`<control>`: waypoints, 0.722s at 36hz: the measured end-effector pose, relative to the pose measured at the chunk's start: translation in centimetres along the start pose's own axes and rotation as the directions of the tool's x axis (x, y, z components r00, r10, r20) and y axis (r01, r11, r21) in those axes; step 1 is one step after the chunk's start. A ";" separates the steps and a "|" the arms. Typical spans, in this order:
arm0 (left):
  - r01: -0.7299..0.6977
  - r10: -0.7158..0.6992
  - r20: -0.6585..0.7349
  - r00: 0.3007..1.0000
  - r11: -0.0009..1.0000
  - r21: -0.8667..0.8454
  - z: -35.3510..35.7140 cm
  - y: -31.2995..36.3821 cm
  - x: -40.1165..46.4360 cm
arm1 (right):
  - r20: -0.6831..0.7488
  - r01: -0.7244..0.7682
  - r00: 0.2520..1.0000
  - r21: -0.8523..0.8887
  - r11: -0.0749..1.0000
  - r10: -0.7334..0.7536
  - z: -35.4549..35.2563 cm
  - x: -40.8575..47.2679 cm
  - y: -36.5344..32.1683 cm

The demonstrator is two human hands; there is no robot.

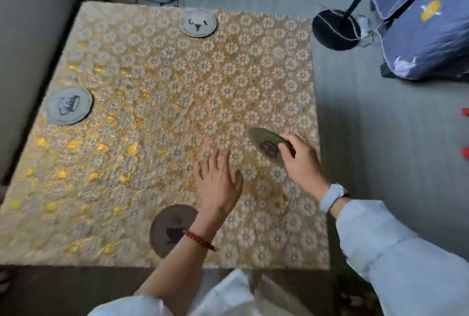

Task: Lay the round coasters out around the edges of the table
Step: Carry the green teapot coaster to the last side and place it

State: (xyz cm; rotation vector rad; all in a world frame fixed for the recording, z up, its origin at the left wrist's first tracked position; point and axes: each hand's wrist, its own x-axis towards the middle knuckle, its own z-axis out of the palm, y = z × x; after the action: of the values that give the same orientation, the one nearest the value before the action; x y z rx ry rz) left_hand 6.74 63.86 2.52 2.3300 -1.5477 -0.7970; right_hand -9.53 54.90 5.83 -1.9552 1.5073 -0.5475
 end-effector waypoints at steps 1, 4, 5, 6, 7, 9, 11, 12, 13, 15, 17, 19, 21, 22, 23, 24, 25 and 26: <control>-0.001 0.001 0.015 1.000 1.000 0.004 -0.1 0.5 -0.8 | 0.012 -0.023 1.000 -0.009 1.000 0.023 -0.5 -1.5 0.5; -0.012 0.011 0.044 0.999 1.000 0.003 0.0 1.6 -2.6 | 0.045 -0.059 0.997 -0.026 0.998 0.060 -2.1 -4.9 1.9; -0.023 0.023 0.054 0.998 1.000 0.010 0.1 2.1 -2.9 | 0.042 -0.055 0.998 -0.033 0.998 0.056 -2.7 -5.6 2.3; -0.036 0.034 0.065 0.997 0.999 0.025 0.2 2.5 -3.3 | 0.041 -0.048 0.998 -0.036 0.998 0.050 -3.3 -6.2 2.7; -0.046 0.043 0.074 0.996 0.998 0.042 0.4 2.9 -3.6 | 0.047 -0.044 0.998 -0.036 0.998 0.046 -3.9 -6.7 3.0; -0.055 0.051 0.076 0.996 0.997 0.053 0.8 3.8 -3.8 | 0.065 -0.042 0.997 -0.042 0.998 0.045 -4.8 -7.1 3.8; -0.052 0.049 0.071 0.996 0.997 0.048 1.3 5.0 -3.7 | 0.075 -0.041 0.996 -0.063 0.997 0.046 -5.7 -7.0 4.9; -0.049 0.046 0.064 0.997 0.997 0.051 1.7 5.6 -3.5 | 0.075 -0.036 0.996 -0.063 0.997 0.041 -6.2 -6.8 5.4; -0.041 0.038 0.059 0.998 0.998 0.052 2.1 6.3 -3.3 | 0.077 -0.035 0.996 -0.056 0.998 0.039 -6.6 -6.5 6.0; -0.008 0.005 0.051 0.999 0.999 0.046 3.0 8.0 -2.7 | 0.100 -0.041 0.994 -0.033 0.999 0.044 -7.6 -5.5 7.4; 0.016 -0.018 0.036 0.999 0.999 0.043 4.0 9.9 -2.0 | 0.137 -0.031 0.990 0.002 1.000 0.031 -8.9 -4.0 9.1; 0.047 -0.048 0.010 0.999 0.998 0.040 5.2 12.1 -1.1 | 0.179 0.001 0.984 0.010 1.000 -0.003 -10.4 -2.1 11.0; 0.098 -0.098 -0.010 0.995 0.994 0.043 6.4 14.7 -0.4 | 0.212 0.032 0.977 0.016 0.999 -0.035 -12.2 -0.2 12.8; 0.123 -0.122 -0.018 0.992 0.992 0.042 7.1 16.2 0.0 | 0.232 0.051 0.971 0.023 0.998 -0.055 -13.2 0.8 13.7; 0.143 -0.143 -0.021 0.990 0.989 0.043 7.7 17.7 0.3 | 0.252 0.070 0.965 0.030 0.997 -0.075 -14.3 1.9 14.5; 0.168 -0.167 -0.018 0.986 0.985 0.043 8.3 19.3 0.6 | 0.274 0.086 0.957 0.032 0.996 -0.092 -15.4 2.9 15.3; 0.194 -0.194 -0.010 0.981 0.980 0.043 8.8 20.9 0.8 | 0.296 0.097 0.950 0.028 0.995 -0.101 -16.4 3.9 16.1; 0.218 -0.218 -0.002 0.976 0.975 0.041 9.2 22.3 1.0 | 0.316 0.103 0.943 0.025 0.994 -0.106 -17.4 4.8 16.7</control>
State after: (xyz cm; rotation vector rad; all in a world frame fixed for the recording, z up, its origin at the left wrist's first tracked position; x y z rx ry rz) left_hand -15.41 54.71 5.13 2.5613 -1.3363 -0.8237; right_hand -31.44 43.79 7.05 -2.0125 1.2042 -0.2638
